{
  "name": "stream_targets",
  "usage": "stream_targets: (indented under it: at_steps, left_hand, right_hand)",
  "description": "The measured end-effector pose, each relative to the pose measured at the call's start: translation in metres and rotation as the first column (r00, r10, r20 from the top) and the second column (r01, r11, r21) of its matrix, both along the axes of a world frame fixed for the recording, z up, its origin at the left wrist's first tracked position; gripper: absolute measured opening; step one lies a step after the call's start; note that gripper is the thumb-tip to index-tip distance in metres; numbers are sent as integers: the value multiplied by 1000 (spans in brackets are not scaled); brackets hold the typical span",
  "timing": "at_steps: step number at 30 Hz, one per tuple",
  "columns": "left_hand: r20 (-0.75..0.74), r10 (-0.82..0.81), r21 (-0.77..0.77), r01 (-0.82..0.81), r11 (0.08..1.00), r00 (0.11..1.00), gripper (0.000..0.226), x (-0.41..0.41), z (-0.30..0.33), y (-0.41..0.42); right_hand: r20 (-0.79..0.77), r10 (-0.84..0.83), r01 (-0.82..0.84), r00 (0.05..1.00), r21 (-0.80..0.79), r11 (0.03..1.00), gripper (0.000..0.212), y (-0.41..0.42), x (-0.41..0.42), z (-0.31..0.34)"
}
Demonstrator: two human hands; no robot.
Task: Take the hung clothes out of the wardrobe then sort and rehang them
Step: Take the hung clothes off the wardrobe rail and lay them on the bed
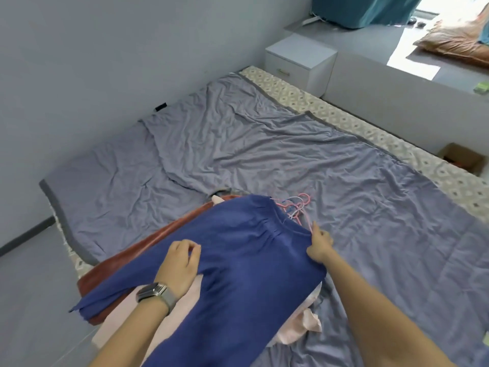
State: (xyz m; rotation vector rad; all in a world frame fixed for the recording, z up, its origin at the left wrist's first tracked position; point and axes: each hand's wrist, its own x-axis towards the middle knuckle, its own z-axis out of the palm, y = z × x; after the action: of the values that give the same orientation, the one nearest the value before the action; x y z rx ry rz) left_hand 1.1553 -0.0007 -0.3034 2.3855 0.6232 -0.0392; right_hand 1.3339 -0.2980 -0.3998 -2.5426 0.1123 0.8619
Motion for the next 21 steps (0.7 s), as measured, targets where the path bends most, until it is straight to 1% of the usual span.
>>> stream_targets:
  at_steps: [2,3,5,7,8,9,11,12,13,15,17,21]
  left_hand:
    - [-12,40,-4,-41,999,999,17,-21,-6,12]
    - [-14,58,-8,-58,998,998,17,-30,-10,17]
    - [-30,74,-12,-74,997,997,18,-48,-15,26]
    - [-58,59,-14,-60,998,997,15,-63,-16,35]
    - [-92,50,-20,-52,998,995,7,-70,-14,40]
    - [-133,30,-28,-34,999,991,9,-78,-12,47]
    - [-196,-28,-50,19,999,980,45,-94,-4,64]
    - [-209,-50,-57,39,998,977,57,-103,3,72]
    - [-212,-76,-54,66,996,974,63,-114,11,82]
    - [-207,-122,-38,117,992,971,63,-139,30,101]
    - [-192,-145,-11,145,989,971,60,-166,49,122]
    - [-131,-203,13,206,978,970,65,-201,94,169]
  right_hand:
    - [-51,188,-194,981,-141,971,85,4,-7,-8]
    - [-61,288,-294,956,-180,939,85,9,-14,-10]
    - [-82,432,-439,898,-216,872,79,26,-41,-5]
    - [-130,516,-531,847,-157,833,66,50,-77,16]
    - [-157,547,-564,822,-95,821,60,63,-95,28]
    - [-161,573,-586,803,-45,809,55,76,-111,37]
    - [-84,572,-576,816,-19,818,56,102,-137,56]
    - [-16,543,-543,840,-18,840,58,114,-148,65]
    - [53,499,-499,865,-11,866,61,125,-162,76]
    - [143,424,-430,894,13,903,62,147,-193,98]
    - [164,388,-403,907,66,913,59,167,-228,120]
    - [212,376,-406,902,125,905,51,202,-279,158]
